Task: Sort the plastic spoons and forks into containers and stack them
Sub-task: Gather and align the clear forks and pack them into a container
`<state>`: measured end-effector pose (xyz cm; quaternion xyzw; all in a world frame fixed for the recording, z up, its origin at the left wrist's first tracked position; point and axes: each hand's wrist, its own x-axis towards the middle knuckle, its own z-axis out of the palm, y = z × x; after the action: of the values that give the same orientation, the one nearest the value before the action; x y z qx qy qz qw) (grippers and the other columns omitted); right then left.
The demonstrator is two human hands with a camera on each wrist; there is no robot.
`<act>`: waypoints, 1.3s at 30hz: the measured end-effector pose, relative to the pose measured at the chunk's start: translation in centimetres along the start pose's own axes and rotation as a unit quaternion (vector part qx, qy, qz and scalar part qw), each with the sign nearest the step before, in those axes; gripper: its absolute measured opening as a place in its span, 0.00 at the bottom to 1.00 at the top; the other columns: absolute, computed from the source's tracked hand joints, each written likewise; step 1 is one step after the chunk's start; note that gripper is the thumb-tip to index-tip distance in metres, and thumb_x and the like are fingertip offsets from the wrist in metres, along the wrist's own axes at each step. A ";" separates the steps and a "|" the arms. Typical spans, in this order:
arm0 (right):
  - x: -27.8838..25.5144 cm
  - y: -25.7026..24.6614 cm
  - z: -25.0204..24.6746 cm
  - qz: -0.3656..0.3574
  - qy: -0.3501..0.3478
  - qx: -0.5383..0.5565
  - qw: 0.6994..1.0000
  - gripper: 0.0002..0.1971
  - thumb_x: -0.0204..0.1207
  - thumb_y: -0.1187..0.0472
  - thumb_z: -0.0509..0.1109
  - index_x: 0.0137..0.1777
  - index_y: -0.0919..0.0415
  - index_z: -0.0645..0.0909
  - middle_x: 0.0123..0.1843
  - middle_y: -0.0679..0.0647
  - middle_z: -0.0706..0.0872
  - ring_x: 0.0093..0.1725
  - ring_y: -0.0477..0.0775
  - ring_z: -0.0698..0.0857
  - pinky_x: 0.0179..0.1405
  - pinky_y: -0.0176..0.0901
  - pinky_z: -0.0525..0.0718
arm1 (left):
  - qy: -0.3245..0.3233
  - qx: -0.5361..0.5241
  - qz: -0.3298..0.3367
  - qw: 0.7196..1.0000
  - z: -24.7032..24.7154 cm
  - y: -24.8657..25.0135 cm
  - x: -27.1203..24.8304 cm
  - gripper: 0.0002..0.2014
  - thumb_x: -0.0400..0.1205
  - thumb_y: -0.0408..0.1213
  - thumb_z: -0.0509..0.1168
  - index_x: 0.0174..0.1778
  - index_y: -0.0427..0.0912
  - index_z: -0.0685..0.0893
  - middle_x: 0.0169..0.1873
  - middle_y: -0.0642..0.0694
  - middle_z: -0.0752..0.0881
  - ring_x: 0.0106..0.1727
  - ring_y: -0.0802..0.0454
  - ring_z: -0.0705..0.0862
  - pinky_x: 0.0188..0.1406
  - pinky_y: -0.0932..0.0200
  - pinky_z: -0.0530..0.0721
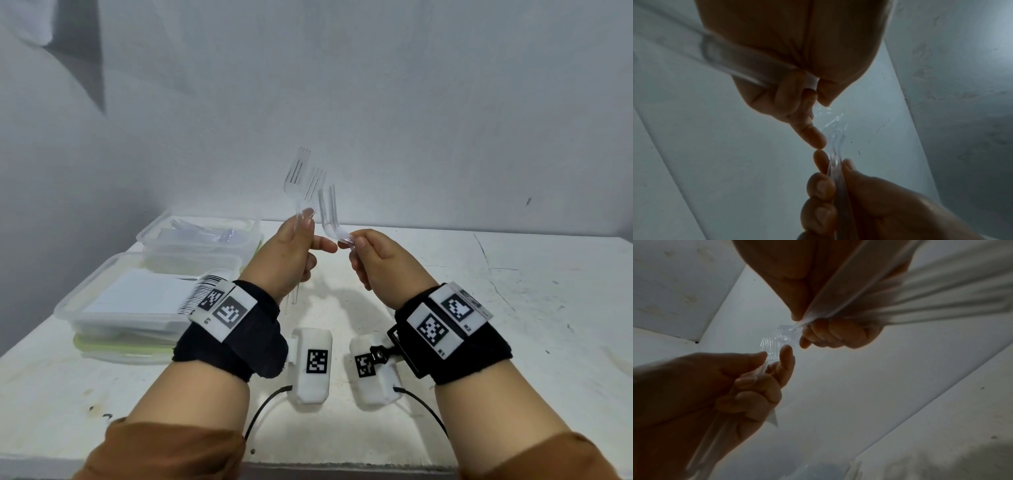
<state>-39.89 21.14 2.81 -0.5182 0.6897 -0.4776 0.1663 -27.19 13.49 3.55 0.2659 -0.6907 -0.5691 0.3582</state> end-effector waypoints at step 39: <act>1.8 -2.0 -0.9 -0.030 0.029 -0.023 0.999 0.09 0.81 0.61 0.62 0.40 0.51 0.72 0.39 0.52 0.87 0.42 0.53 0.87 0.47 0.47 0.83 | 0.037 0.017 0.043 0.998 2.3 0.6 2.5 0.12 0.85 0.37 0.60 0.37 0.52 0.84 0.32 0.49 0.85 0.37 0.54 0.82 0.30 0.69 0.75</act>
<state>-40.14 19.96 5.41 -0.5281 0.6892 -0.4813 0.1202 -30.50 12.99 4.42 0.2634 -0.6971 -0.5310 0.4033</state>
